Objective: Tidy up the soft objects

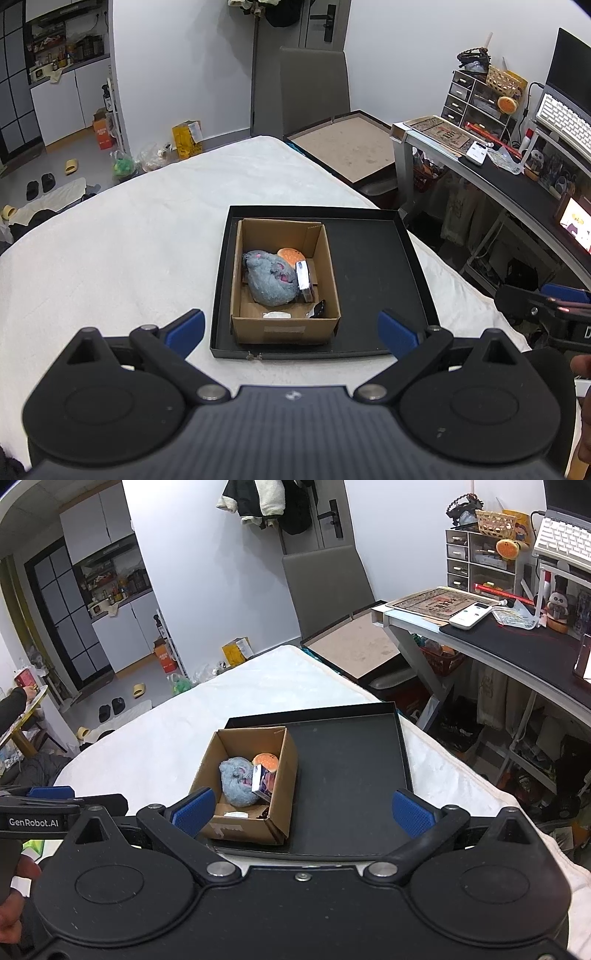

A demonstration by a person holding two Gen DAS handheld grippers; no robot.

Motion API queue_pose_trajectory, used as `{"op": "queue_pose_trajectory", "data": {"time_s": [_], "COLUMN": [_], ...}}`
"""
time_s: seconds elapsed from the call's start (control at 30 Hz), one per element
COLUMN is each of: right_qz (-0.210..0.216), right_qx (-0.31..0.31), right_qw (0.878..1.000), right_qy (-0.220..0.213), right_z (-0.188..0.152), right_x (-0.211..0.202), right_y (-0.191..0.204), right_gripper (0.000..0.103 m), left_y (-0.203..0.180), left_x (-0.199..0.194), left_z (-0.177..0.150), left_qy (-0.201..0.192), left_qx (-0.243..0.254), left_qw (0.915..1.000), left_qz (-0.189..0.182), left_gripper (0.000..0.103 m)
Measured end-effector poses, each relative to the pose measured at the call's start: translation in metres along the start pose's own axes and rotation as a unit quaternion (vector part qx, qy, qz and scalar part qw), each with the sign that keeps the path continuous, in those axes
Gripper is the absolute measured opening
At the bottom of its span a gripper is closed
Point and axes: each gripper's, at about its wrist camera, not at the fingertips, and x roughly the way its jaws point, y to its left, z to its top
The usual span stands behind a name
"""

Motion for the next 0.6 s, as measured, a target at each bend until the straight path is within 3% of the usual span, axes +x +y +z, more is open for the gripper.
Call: {"op": "queue_pose_trajectory", "data": {"time_s": [0.6], "right_qz": [-0.005], "right_qx": [-0.001], "right_qw": [1.0], "right_qy": [0.008], "right_z": [-0.003], "right_x": [0.0035], "right_y": [0.0], "right_gripper": [0.103], "left_y": [-0.0001], "left_x": [0.0064], "left_z": [-0.001], "left_qy": [0.005], "left_qx": [-0.001], "left_qw": [1.0], "left_qz": [-0.004], "left_gripper": [0.099]}}
